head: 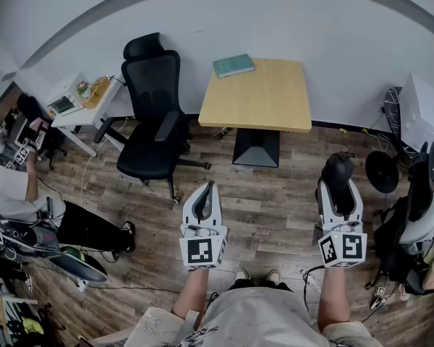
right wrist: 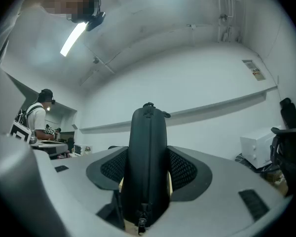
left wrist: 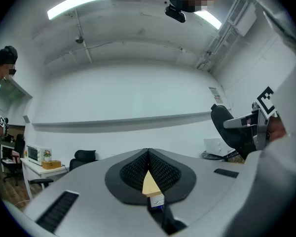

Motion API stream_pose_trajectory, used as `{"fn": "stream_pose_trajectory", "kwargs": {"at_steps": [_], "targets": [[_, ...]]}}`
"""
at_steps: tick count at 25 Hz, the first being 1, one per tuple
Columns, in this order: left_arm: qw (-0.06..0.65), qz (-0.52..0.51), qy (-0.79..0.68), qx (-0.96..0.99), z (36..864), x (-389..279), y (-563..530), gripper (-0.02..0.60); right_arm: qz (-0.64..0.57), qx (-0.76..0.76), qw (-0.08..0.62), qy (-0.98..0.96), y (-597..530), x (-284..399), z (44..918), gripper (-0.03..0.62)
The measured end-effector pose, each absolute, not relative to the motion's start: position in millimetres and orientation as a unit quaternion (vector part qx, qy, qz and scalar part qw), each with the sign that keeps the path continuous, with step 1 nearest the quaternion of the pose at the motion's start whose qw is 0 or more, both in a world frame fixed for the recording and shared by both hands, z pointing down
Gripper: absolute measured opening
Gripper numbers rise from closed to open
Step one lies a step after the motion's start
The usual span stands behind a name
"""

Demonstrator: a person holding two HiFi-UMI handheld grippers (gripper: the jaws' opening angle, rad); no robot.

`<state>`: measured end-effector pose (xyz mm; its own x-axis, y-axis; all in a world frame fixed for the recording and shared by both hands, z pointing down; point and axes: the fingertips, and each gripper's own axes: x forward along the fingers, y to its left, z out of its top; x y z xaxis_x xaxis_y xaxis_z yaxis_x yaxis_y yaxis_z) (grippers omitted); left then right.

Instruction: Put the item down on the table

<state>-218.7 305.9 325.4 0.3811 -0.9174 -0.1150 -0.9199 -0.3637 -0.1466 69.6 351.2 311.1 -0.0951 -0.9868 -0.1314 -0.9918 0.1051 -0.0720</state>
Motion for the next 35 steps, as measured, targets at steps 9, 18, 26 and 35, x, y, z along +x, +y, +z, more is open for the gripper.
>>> {"fn": "stream_pose_trajectory", "kwargs": {"at_steps": [9, 18, 26, 35], "targets": [[0.101, 0.014, 0.545, -0.832, 316, -174, 325, 0.008, 0.031, -0.668, 0.069, 0.741, 370, 102, 308, 0.258], [0.102, 0.001, 0.535, -0.839, 317, -130, 340, 0.008, 0.039, -0.665, 0.057, 0.743, 386, 136, 318, 0.259], [0.103, -0.008, 0.542, -0.834, 323, -100, 355, 0.008, 0.015, -0.67, 0.065, 0.74, 401, 179, 335, 0.259], [0.108, -0.009, 0.532, -0.839, 326, -72, 356, 0.008, 0.013, -0.673, 0.065, 0.737, 403, 201, 339, 0.261]]}}
